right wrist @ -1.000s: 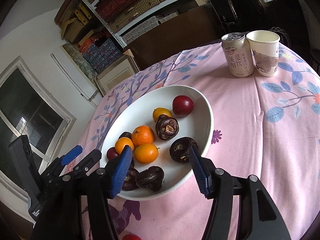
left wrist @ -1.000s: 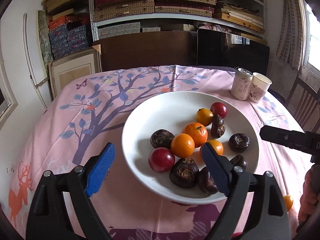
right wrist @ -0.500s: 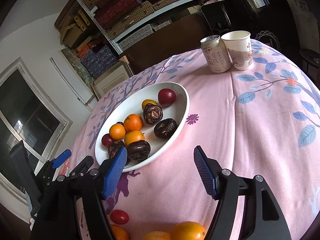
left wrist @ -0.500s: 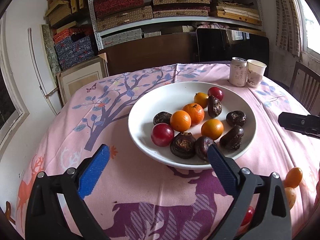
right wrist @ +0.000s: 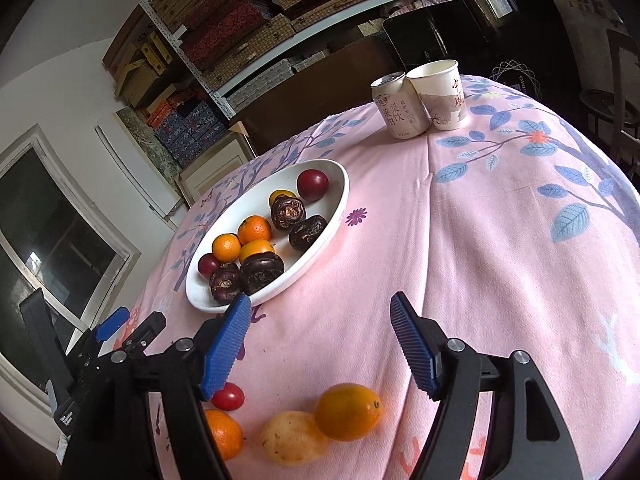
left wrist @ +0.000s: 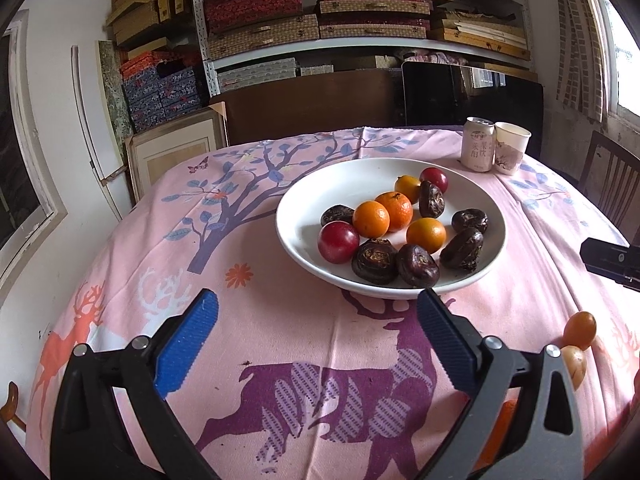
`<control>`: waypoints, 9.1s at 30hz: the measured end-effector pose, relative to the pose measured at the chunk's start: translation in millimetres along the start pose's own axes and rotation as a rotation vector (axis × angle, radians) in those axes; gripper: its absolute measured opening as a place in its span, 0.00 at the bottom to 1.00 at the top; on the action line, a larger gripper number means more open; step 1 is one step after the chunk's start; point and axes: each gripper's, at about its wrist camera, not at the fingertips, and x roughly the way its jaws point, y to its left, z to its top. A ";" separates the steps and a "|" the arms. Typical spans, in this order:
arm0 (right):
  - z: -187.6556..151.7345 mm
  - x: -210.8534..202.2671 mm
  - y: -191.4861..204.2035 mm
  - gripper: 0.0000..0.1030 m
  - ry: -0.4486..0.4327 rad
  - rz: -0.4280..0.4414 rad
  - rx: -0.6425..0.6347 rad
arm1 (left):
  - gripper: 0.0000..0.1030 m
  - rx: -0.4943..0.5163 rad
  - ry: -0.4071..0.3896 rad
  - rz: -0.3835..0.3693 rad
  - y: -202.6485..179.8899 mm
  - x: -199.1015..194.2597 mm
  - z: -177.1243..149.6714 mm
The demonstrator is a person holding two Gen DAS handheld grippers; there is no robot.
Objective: Organize fruits
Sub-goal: 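Move both open tools back toward the remaining fruits, then grasp the large orange with the right tool, then grasp the red cherry tomato with the left tool while the right tool holds the orange, then carry both fruits onto the white plate and open both tools, then move both open tools back toward the last fruits, then grasp a mandarin with the left tool while the right tool grasps the pale yellow fruit, then carry both fruits onto the white plate and open both tools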
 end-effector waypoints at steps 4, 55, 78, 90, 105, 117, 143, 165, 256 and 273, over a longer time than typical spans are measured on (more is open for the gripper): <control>-11.7 -8.2 1.9 0.71 -0.008 -0.018 -0.027 | 0.95 -0.005 0.000 0.000 1.9 -5.6 -4.9; -42.1 2.0 -26.5 0.37 0.191 0.061 0.115 | 0.75 -0.026 0.335 -0.481 -31.9 26.0 -24.0; -40.5 3.1 -33.1 0.37 0.199 0.092 0.161 | 0.36 0.021 0.678 -0.570 -74.8 54.6 -5.7; -40.4 0.1 -36.0 0.36 0.188 0.097 0.173 | 0.27 0.022 0.632 -0.605 -83.0 45.2 -9.5; -4.2 -12.5 -11.3 0.36 0.105 0.140 0.139 | 0.26 -0.166 0.363 -0.584 -15.3 29.8 44.8; 68.9 66.5 64.4 0.36 0.135 0.109 -0.019 | 0.26 -0.204 0.282 -0.382 12.7 99.6 104.4; 52.9 39.7 36.7 0.51 0.065 0.108 0.029 | 0.74 -0.247 0.203 -0.316 26.7 67.5 58.1; -56.4 -38.2 15.2 0.68 0.032 0.035 -0.091 | 0.95 0.078 0.034 -0.103 -39.6 -42.7 -46.1; 23.6 -15.9 54.5 0.35 0.074 0.073 -0.154 | 0.43 0.050 0.070 -0.177 -9.7 13.9 48.5; 101.9 109.5 75.4 0.35 0.109 -0.023 -0.183 | 0.43 0.015 0.072 -0.108 -15.8 125.5 114.6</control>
